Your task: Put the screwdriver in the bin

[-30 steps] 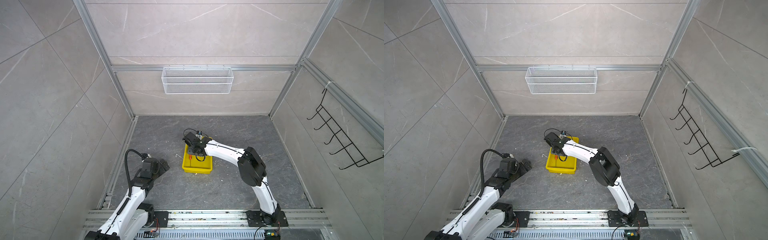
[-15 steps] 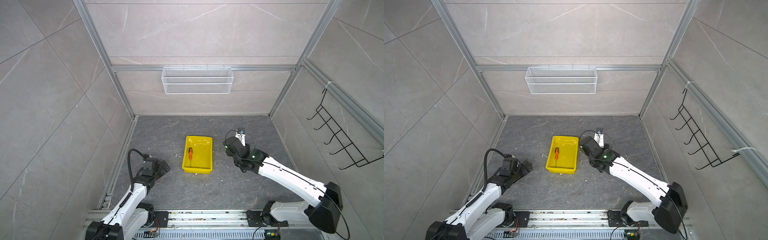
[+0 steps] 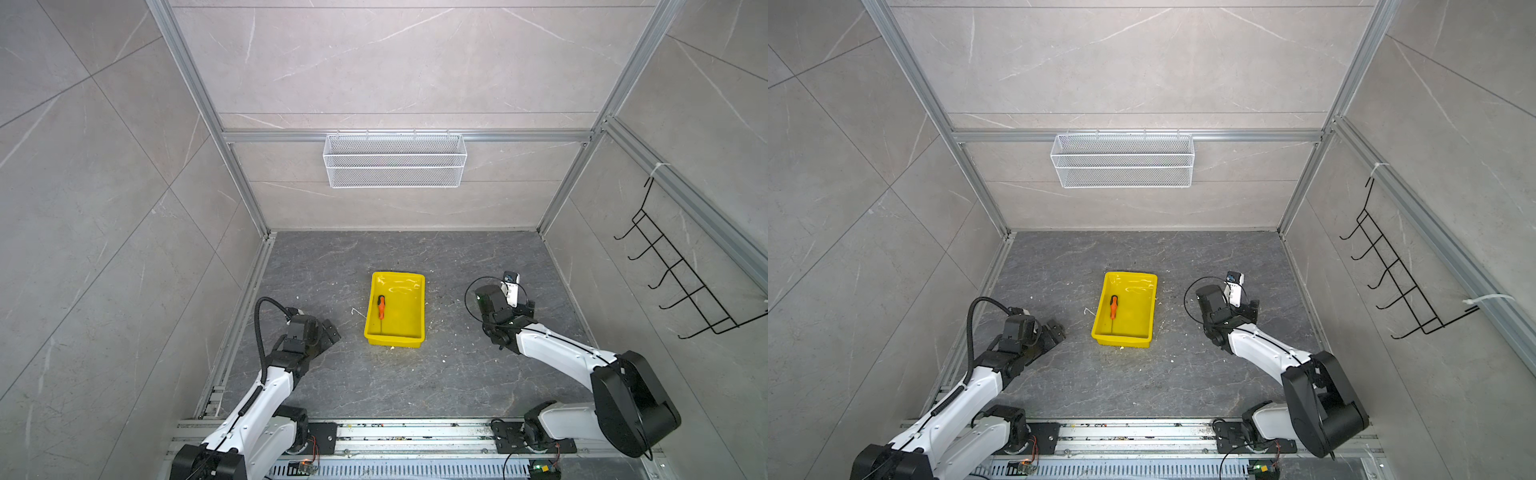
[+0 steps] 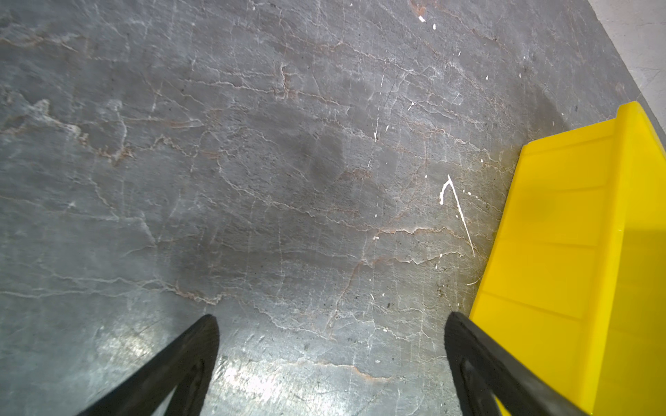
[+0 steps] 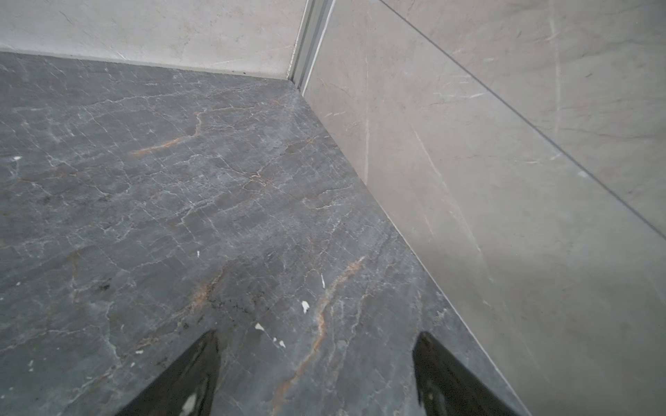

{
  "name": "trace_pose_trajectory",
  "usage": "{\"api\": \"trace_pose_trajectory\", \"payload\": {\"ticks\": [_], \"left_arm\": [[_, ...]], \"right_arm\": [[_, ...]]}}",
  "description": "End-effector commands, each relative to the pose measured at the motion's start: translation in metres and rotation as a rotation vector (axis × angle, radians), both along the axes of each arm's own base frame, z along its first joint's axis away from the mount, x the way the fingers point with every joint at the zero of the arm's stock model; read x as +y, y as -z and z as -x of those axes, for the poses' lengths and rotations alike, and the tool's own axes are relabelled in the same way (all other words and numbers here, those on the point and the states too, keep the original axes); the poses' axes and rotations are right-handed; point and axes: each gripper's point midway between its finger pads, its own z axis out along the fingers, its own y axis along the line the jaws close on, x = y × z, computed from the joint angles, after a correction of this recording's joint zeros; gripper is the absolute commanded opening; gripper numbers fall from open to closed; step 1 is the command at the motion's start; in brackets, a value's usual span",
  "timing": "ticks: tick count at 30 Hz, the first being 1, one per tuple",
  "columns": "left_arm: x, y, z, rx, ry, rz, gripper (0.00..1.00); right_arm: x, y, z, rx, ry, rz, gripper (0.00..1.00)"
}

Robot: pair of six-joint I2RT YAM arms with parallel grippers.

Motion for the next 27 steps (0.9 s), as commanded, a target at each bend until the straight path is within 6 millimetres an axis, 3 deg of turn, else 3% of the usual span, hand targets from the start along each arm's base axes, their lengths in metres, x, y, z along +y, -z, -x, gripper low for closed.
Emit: {"api": "trace_pose_trajectory", "payload": {"ticks": [1,6,10,16,27], "left_arm": [[-0.004,-0.013,-0.010,-0.038,0.021,0.002,1.00],[-0.005,-0.012,-0.009,-0.033,0.029,0.004,1.00],[-0.002,-0.014,-0.007,-0.047,0.010,-0.002,1.00],[0.003,-0.016,-0.007,-0.060,-0.014,-0.012,1.00],[0.002,-0.008,-0.009,0.006,-0.002,-0.033,1.00]], "right_arm": [[0.005,0.005,-0.012,-0.067,-0.033,-0.051,0.85],[-0.005,0.016,-0.011,-0.106,-0.030,-0.108,0.83],[-0.015,0.014,-0.010,-0.143,0.012,-0.130,0.85],[-0.013,0.012,-0.006,-0.178,-0.034,-0.143,1.00],[0.002,0.015,-0.020,-0.135,-0.156,-0.121,1.00]]}}
